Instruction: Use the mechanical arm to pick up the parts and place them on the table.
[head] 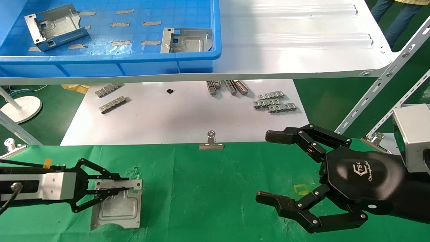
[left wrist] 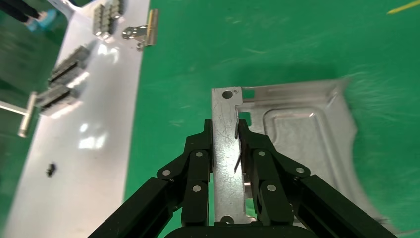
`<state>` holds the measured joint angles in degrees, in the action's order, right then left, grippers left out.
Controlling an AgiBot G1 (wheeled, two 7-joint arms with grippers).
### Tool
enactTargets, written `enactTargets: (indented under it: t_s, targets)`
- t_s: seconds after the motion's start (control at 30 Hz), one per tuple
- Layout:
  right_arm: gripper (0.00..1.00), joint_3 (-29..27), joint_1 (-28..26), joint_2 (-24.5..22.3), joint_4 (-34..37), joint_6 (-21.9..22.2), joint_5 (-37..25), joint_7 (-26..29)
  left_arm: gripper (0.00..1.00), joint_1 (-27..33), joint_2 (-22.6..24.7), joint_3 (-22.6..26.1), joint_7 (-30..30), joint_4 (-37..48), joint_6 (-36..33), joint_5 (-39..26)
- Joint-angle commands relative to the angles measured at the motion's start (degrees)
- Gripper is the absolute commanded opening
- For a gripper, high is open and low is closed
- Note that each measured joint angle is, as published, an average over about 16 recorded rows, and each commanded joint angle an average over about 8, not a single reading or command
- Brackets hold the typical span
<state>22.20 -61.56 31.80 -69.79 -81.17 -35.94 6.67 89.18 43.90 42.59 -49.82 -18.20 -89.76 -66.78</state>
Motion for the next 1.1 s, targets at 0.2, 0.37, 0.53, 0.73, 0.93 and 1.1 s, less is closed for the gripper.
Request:
enactTargets:
  t_s: [0.2, 0.37, 0.53, 0.73, 0.93, 1.1]
  targets:
    - [1.0, 0.0, 0.0, 0.0, 0.0, 0.0, 0.0, 0.0, 1.0, 1.5, 2.0, 0.4, -4.1, 5.4, -0.2, 0.3]
    - [1.0, 0.0, 0.0, 0.0, 0.0, 0.0, 0.0, 0.0, 1.0, 2.6, 1.7, 0.5, -1.9, 6.9, -1.3, 1.4]
    - [1.0, 0.0, 0.0, 0.0, 0.0, 0.0, 0.0, 0.0, 1.0, 2.0, 0.6, 0.3, 5.5, 5.9, -2.0, 5.3]
    - [1.0, 0.0, 0.0, 0.0, 0.0, 0.0, 0.0, 0.0, 1.0, 0.2, -0.2, 0.2, 12.4, 4.2, -2.2, 9.4]
    - [1.0, 0.0, 0.0, 0.0, 0.0, 0.0, 0.0, 0.0, 1.0, 0.0, -0.3, 0.1, 12.3, 3.9, -2.2, 9.7]
    - [1.0, 0.0, 0.0, 0.0, 0.0, 0.0, 0.0, 0.0, 1.0, -0.4, -0.4, -0.5, 12.8, 2.7, -2.0, 9.6]
